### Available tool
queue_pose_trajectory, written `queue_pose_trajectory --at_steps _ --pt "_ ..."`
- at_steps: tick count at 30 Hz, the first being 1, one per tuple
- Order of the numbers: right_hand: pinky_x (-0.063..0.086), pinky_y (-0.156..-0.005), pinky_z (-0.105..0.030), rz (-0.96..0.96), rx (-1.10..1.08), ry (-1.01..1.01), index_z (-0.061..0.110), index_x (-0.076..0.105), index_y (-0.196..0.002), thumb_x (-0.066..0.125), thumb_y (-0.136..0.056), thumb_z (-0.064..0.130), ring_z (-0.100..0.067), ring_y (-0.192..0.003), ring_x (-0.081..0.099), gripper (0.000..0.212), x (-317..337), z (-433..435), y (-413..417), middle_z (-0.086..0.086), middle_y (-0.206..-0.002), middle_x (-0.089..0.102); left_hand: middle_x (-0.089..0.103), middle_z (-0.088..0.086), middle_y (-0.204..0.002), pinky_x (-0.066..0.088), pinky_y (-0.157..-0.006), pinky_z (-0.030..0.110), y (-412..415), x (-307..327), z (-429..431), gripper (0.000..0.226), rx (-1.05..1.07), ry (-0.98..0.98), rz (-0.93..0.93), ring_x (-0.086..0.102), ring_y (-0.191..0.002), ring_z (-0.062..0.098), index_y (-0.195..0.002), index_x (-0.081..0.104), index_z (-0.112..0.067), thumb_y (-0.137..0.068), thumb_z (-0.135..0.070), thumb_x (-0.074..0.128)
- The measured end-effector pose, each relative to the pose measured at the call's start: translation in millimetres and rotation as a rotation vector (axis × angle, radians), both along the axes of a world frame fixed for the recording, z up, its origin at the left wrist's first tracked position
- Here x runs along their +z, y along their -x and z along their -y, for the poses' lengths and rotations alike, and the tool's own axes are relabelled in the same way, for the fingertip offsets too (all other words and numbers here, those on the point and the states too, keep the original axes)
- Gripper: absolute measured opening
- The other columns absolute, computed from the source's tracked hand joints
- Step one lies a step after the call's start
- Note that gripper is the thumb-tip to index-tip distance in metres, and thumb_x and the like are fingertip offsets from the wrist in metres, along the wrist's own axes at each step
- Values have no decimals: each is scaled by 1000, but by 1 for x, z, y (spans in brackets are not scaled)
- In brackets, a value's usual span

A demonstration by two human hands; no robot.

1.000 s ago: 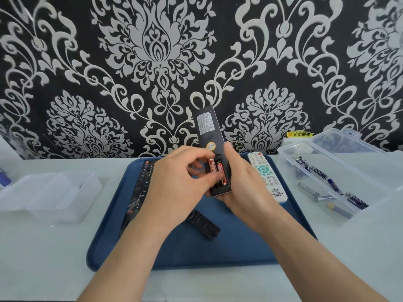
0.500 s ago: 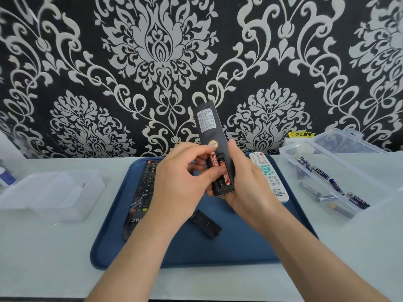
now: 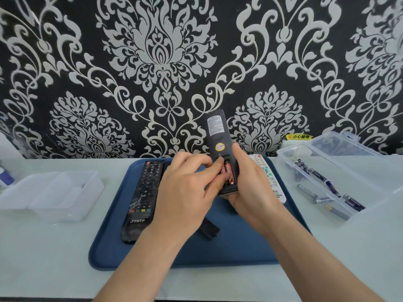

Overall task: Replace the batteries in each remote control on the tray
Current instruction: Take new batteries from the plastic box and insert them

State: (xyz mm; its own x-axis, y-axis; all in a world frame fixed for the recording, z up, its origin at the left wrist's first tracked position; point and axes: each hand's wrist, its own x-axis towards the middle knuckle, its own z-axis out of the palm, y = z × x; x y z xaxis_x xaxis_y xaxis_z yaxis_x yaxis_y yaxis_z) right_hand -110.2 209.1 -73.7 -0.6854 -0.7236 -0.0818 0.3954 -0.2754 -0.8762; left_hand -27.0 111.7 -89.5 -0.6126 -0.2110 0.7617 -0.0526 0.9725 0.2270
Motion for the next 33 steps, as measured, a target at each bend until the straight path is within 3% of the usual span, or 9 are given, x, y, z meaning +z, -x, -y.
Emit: queue_pose_trajectory --at_steps 3,5,6,10,14,17,22,26,33 --pt "58 -70 -32 97 53 79 -1 60 -114 44 -104 22 -23 -92 71 30 2 -2 0 -16 -101 72 63 -8 -99 46 -78 32 2 -3 1 32 -2 -66 45 49 -89 20 -114 71 -22 -93 -37 53" --pt "60 -75 -33 118 157 155 -1 56 -112 45 -99 3 -27 -92 70 17 6 -5 3 -21 -101 67 60 -13 -106 39 -89 16 1 -1 0 31 -65 -292 50 50 -97 13 -119 67 -28 -93 -36 52" --pt "59 -81 -36 108 214 185 -2 54 -116 44 -95 -7 -31 -97 68 24 8 -7 5 -25 -106 63 61 -15 -110 36 -92 13 1 1 -1 29 -125 -448 49 52 -103 9 -120 65 -32 -94 -33 53" --pt "50 -101 -51 -32 368 192 -12 49 -124 46 -81 -14 -41 -113 60 43 12 -14 14 -31 -115 58 71 4 -106 50 -89 29 -1 13 -5 22 -367 -1065 -51 65 -99 13 -110 69 -24 -96 -14 56" --pt "42 -105 -60 -125 435 179 -10 48 -130 46 -82 -13 -39 -115 61 48 8 -17 17 -29 -120 61 72 8 -92 51 -76 33 1 20 -8 37 -428 -1403 -83 67 -81 15 -112 60 -14 -80 -27 73" --pt "50 -99 -54 -126 462 191 -4 54 -129 46 -82 -14 -40 -112 61 48 9 -18 14 -31 -121 60 74 8 -92 55 -77 35 2 24 -7 46 -471 -1456 -68 69 -80 18 -118 60 -7 -75 -21 70" --pt "53 -96 -48 -177 510 110 2 47 -137 48 -83 -12 -47 -117 59 55 8 -19 12 -34 -131 55 73 16 -95 58 -68 30 -4 29 0 34 -479 -1466 -37 70 -80 23 -111 66 -6 -77 -8 67" --pt "47 -104 -52 -236 511 2 12 45 -139 50 -80 -9 -41 -117 63 62 1 -14 7 -23 -136 57 71 6 -73 53 -55 25 -6 25 3 27 -349 -1465 -32 69 -66 19 -100 66 -8 -83 11 57" --pt "52 -99 -45 -205 460 -27 10 46 -137 54 -80 -4 -39 -113 65 59 -3 -8 2 -21 -132 61 74 11 -92 54 -72 34 -11 19 15 27 -318 -1420 126 70 -82 22 -113 64 -9 -88 0 60"
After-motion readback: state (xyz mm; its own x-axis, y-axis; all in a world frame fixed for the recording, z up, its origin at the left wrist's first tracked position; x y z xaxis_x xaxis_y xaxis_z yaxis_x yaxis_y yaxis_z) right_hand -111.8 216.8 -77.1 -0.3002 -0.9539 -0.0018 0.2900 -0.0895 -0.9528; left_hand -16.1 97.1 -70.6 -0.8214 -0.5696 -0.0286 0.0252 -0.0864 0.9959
